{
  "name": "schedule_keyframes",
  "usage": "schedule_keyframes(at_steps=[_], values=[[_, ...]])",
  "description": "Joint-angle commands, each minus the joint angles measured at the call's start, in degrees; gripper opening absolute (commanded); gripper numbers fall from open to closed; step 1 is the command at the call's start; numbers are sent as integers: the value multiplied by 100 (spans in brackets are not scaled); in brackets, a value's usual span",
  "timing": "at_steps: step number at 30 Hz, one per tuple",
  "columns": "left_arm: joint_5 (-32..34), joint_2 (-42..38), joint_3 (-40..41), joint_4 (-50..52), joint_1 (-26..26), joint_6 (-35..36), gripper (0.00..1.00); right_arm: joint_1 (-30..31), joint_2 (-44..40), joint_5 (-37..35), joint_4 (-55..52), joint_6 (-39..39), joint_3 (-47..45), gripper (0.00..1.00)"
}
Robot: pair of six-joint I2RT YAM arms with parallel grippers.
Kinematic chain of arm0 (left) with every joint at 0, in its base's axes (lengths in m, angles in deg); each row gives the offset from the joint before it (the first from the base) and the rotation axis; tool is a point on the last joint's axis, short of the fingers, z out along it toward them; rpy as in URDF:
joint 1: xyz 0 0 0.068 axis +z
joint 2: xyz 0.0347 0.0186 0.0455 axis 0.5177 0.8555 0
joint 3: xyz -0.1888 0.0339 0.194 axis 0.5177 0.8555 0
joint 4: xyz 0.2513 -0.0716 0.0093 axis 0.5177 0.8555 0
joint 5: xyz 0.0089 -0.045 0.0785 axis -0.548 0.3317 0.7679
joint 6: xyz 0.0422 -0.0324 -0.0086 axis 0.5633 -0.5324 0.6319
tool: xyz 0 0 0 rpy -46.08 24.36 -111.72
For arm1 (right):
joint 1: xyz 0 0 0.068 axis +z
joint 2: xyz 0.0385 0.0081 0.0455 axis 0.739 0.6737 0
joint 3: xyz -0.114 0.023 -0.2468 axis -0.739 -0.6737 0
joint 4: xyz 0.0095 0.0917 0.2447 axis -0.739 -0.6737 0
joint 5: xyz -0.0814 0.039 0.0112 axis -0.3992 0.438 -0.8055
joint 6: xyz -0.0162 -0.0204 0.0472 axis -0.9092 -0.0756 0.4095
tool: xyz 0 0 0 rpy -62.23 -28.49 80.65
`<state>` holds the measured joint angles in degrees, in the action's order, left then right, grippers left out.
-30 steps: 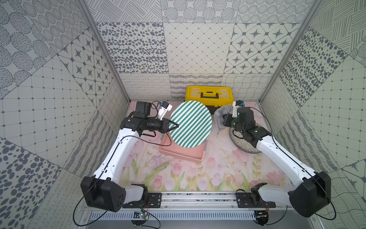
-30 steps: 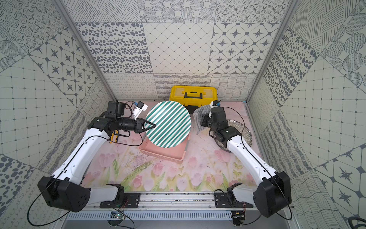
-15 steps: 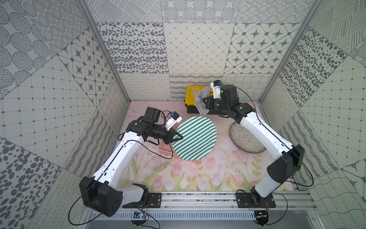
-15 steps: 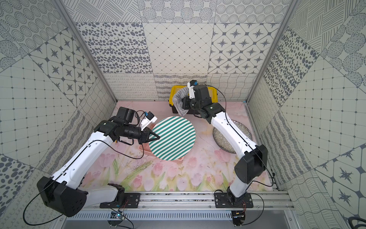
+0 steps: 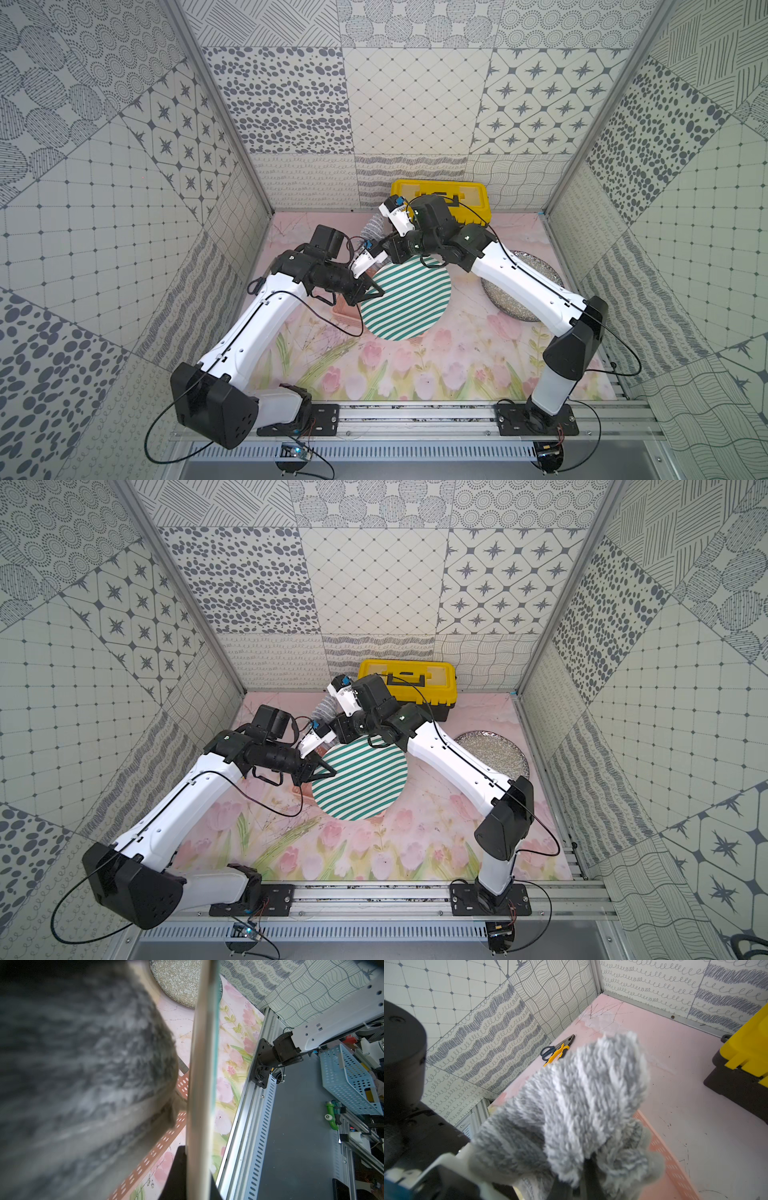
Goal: Wipe the wet plate dry
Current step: Wipe the plate with towel.
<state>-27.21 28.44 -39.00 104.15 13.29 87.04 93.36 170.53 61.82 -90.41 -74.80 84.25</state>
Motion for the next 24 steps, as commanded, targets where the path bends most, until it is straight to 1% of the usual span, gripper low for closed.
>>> schedule_keyframes(at_steps=[1, 6, 12, 18, 24], values=[[54, 17, -149, -476, -22, 110, 0, 27, -317, 23, -313, -280, -223, 0], [139, 62, -218, -466, -21, 94, 0, -33, -579, -20, -446, -488, -396, 0], [83, 129, -366, -392, -21, 68, 0, -212, -808, 170, -517, -654, -633, 0], [-86, 95, -442, -395, -17, 18, 0, -481, -924, 231, -506, -630, -942, 0], [-141, 94, -506, -387, -23, -10, 0, -705, -1153, 164, -377, -528, -1482, 0]])
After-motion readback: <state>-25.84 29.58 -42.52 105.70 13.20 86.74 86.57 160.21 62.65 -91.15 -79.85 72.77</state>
